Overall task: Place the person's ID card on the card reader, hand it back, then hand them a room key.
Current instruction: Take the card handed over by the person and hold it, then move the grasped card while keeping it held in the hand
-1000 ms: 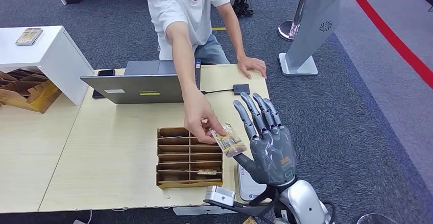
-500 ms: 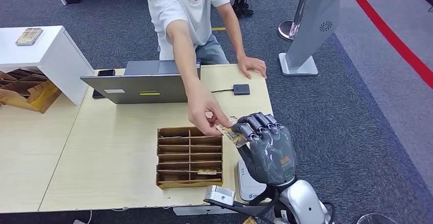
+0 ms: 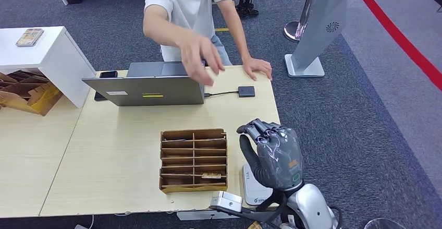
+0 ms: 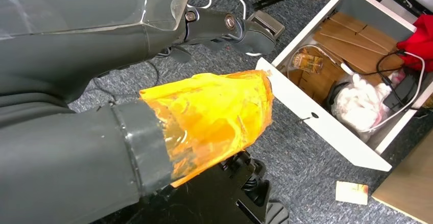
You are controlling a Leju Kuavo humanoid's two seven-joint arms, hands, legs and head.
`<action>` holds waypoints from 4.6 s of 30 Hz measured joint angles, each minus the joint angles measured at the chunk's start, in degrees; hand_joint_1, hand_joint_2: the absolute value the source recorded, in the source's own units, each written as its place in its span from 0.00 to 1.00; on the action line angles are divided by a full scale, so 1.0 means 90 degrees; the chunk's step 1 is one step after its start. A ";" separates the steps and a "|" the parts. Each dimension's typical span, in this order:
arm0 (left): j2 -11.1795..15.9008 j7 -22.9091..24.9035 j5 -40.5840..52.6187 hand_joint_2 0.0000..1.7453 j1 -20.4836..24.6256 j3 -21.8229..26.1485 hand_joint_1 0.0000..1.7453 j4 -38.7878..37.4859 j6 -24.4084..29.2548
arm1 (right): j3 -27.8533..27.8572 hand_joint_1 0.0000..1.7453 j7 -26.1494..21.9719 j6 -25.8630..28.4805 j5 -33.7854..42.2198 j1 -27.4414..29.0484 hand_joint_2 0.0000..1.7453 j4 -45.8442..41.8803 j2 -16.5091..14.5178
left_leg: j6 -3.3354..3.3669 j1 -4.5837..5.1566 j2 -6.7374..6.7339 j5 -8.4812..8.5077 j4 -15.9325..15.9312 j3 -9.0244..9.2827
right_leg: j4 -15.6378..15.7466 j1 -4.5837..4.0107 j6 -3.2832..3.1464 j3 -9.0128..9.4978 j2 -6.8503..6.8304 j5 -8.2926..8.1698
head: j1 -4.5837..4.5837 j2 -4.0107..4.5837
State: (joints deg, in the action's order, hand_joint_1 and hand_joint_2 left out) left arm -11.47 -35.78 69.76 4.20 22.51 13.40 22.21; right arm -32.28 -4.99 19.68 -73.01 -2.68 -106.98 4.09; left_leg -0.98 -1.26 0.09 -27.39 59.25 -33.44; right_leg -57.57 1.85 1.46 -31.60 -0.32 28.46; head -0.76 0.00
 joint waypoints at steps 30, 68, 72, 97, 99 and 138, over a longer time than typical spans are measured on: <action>0.0000 -0.0005 -0.0206 0.00 -0.0012 0.0007 0.00 0.0000 0.0138 | 0.0043 1.00 -0.0364 -0.0456 0.1692 0.0316 1.00 -0.0302 -0.0014 | 0.0001 0.0000 0.0000 0.0001 0.0000 0.0000 | 0.0000 0.0000 0.0000 0.0000 -0.0001 0.0000 | 0.0001 0.0000; 0.0175 -0.0345 -0.0382 0.00 -0.0007 0.0178 0.00 0.0000 0.0217 | 0.1465 1.00 0.0256 -0.2571 0.4416 0.0985 1.00 0.1239 -0.0656 | 0.0001 0.0000 0.0001 0.0001 0.0000 -0.0001 | 0.0000 0.0000 0.0000 0.0000 0.0000 0.0000 | 0.0001 0.0000; 0.0175 -0.0345 -0.0376 0.00 -0.0005 0.0178 0.00 0.0000 0.0216 | 0.1498 1.00 0.0348 -0.2582 0.4314 0.0981 1.00 0.1344 -0.0656 | 0.0001 0.0000 0.0001 0.0001 0.0000 -0.0001 | 0.0000 0.0000 0.0000 0.0000 0.0000 0.0000 | 0.0000 0.0000; 0.0440 -0.0461 -0.0296 0.00 -0.0005 0.0181 0.00 0.0000 -0.0129 | 0.1632 1.00 0.0570 -0.2689 0.4131 0.0933 1.00 0.1706 -0.0712 | 0.0000 0.0000 0.0000 0.0002 -0.0001 -0.0001 | 0.0000 0.0000 0.0000 -0.0001 -0.0001 0.0000 | 0.0001 0.0000; 0.0449 -0.0461 -0.0316 0.00 -0.0013 0.0179 0.00 0.0000 -0.0112 | 0.1665 1.00 0.0561 -0.2577 0.4112 0.0981 1.00 0.1735 -0.0711 | 0.0000 0.0000 0.0001 0.0002 -0.0001 -0.0001 | 0.0000 0.0000 0.0000 0.0000 -0.0001 0.0000 | 0.0001 0.0000; 0.0508 -0.0461 -0.0437 0.00 -0.0043 0.0161 0.00 0.0000 -0.0049 | 0.2001 1.00 0.0962 -0.2644 0.3208 0.1009 1.00 0.1994 -0.0777 | 0.0001 0.0000 0.0000 0.0009 -0.0001 -0.0002 | 0.0000 0.0000 -0.0001 -0.0001 -0.0001 -0.0003 | 0.0001 0.0000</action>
State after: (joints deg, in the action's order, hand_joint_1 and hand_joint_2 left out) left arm -6.91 -39.93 65.83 3.82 23.96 13.40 21.77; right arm -14.28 3.66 -4.12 -44.13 6.40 -89.03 -2.91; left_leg -0.98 -1.26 0.09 -27.31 59.24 -33.46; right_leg -57.57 1.85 1.45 -31.60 -0.33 28.44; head -0.76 0.00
